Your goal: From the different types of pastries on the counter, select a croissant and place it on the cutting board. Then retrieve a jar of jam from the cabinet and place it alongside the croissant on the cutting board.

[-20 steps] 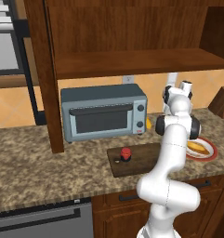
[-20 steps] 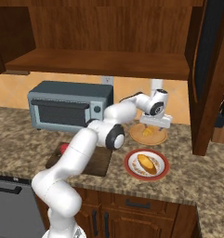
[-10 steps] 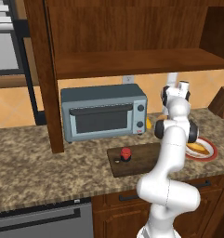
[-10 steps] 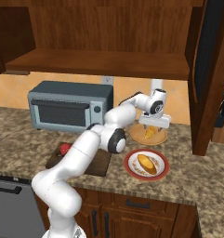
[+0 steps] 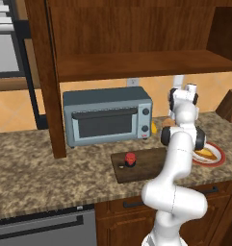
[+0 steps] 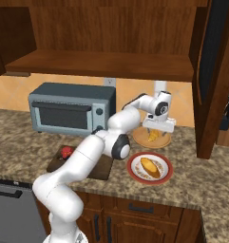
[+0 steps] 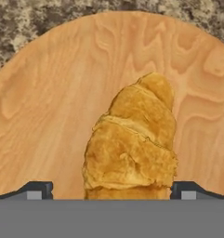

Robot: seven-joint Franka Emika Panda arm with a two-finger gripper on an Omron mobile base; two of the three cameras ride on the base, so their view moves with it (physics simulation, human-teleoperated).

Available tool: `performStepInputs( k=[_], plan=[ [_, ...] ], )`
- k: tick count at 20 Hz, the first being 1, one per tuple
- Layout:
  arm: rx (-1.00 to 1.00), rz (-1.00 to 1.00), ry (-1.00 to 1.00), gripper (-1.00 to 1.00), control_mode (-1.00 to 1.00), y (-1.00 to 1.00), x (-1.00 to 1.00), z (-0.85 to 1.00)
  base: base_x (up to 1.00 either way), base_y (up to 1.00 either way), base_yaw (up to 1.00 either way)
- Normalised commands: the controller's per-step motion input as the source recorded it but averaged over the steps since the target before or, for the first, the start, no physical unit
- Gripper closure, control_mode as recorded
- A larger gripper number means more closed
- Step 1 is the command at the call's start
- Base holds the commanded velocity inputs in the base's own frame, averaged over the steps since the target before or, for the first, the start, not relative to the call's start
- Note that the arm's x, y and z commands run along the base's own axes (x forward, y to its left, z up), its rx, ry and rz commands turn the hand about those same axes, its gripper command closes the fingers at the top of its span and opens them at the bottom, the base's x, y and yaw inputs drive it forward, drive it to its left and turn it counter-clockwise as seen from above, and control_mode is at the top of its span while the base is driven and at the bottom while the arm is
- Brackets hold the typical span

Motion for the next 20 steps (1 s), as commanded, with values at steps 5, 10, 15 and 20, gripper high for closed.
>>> performStepInputs(
  k=[5,10,15,20],
  plan=[
    [0.0,0.02,0.09,-1.0,-1.0,0.04,-0.16,-0.26,0.0,0.0,0.0],
    [0.02,0.02,0.12,1.0,-1.0,0.23,0.0,-0.33,0.0,0.0,0.0],
    [0.08,0.02,0.1,1.0,-1.0,0.12,-0.09,-0.12,0.0,0.0,0.0],
    [0.03,0.04,-0.01,1.0,-1.0,0.07,-0.73,0.15,0.0,0.0,0.0]
  ],
)
